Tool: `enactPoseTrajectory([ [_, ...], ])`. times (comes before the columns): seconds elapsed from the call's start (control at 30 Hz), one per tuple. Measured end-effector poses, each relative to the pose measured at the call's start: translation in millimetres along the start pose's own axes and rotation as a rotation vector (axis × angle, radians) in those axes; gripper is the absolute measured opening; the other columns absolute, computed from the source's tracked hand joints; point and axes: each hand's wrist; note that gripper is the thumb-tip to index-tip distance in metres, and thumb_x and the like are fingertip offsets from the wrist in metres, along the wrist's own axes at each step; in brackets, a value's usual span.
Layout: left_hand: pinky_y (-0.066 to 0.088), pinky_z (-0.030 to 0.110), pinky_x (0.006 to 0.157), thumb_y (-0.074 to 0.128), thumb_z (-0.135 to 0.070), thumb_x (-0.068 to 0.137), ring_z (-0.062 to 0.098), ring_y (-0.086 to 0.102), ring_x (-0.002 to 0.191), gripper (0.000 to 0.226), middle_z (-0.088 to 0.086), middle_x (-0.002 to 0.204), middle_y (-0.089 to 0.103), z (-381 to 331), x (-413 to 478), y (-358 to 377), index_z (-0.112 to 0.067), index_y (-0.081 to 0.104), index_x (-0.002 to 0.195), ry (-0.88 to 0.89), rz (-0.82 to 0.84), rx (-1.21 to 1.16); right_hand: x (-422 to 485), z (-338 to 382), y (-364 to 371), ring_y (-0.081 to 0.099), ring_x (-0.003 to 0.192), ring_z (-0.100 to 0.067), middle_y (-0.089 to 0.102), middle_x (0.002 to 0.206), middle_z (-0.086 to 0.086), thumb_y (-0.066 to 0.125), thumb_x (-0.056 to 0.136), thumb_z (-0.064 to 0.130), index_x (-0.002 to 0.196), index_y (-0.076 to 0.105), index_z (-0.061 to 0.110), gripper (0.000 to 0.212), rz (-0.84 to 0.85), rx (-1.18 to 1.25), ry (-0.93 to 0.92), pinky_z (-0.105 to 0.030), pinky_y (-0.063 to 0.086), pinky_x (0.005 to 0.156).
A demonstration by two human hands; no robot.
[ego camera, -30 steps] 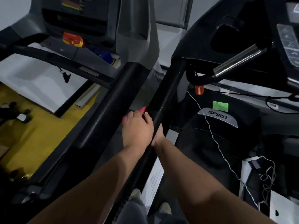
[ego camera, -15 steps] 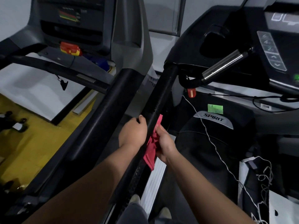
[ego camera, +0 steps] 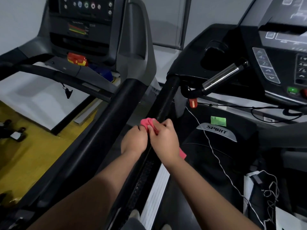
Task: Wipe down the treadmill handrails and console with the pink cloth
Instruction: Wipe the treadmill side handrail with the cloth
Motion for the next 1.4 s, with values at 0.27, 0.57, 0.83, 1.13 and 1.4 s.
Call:
enactPoseTrajectory([
  [0.27, 0.049, 0.035, 0.077, 0.035, -0.031, 0.096, 0.029, 0.061, 0.091, 0.035, 0.009, 0.099, 0.066, 6.2, -0.7, -1.9, -0.01, 0.064, 0.095, 0.015, 0.055, -0.061, 30.5, 30.6, -5.1, 0.047, 0.062, -0.025, 0.042, 0.116, -0.008, 0.047, 0.094, 0.014, 0.105, 0.068, 0.015, 0.023, 0.216, -0.411, -0.052, -0.027, 0.031, 0.051],
  [0.57, 0.042, 0.034, 0.08, 0.032, -0.014, 0.098, 0.03, 0.057, 0.097, 0.032, 0.017, 0.109, 0.063, 8.1, 6.2, -4.5, 0.0, 0.061, 0.098, -0.068, 0.083, -0.186, 28.7, 7.2, -4.9, 0.063, 0.085, -0.03, 0.048, 0.116, -0.007, 0.047, 0.097, 0.033, 0.119, 0.064, 0.021, 0.031, 0.104, -0.259, -0.042, -0.035, 0.052, 0.065],
  [0.83, 0.042, 0.03, 0.079, 0.038, -0.023, 0.09, 0.024, 0.06, 0.1, 0.034, 0.005, 0.11, 0.067, 10.8, 1.3, -7.4, -0.018, 0.066, 0.11, -0.077, 0.105, -0.3, -5.0, -17.7, 2.6, 0.056, 0.087, -0.003, 0.055, 0.108, 0.007, 0.05, 0.093, 0.038, 0.121, 0.062, 0.037, 0.031, 0.076, 0.016, -0.055, -0.023, 0.051, 0.077],
  [1.13, 0.047, 0.033, 0.083, 0.037, -0.028, 0.093, 0.023, 0.061, 0.097, 0.032, 0.002, 0.109, 0.066, 12.6, 0.0, -6.2, -0.02, 0.063, 0.11, -0.077, 0.084, -0.3, -4.5, -12.0, 13.8, 0.055, 0.092, 0.0, 0.052, 0.109, 0.007, 0.053, 0.095, 0.028, 0.12, 0.063, 0.029, 0.027, -0.045, 0.187, 0.035, -0.01, 0.045, 0.079],
  [1.4, 0.045, 0.033, 0.082, 0.035, -0.027, 0.095, 0.024, 0.059, 0.098, 0.035, 0.004, 0.111, 0.065, 10.2, 0.8, -5.1, -0.017, 0.062, 0.115, -0.076, 0.048, -0.289, 1.6, -24.4, 18.6, 0.05, 0.096, 0.01, 0.054, 0.11, 0.009, 0.049, 0.096, 0.024, 0.106, 0.065, 0.028, 0.019, -0.103, 0.43, 0.221, -0.016, 0.043, 0.087],
])
Point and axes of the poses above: each hand's wrist, its own x-axis towards the middle knuckle, its own y-axis out of the palm, z = x × y
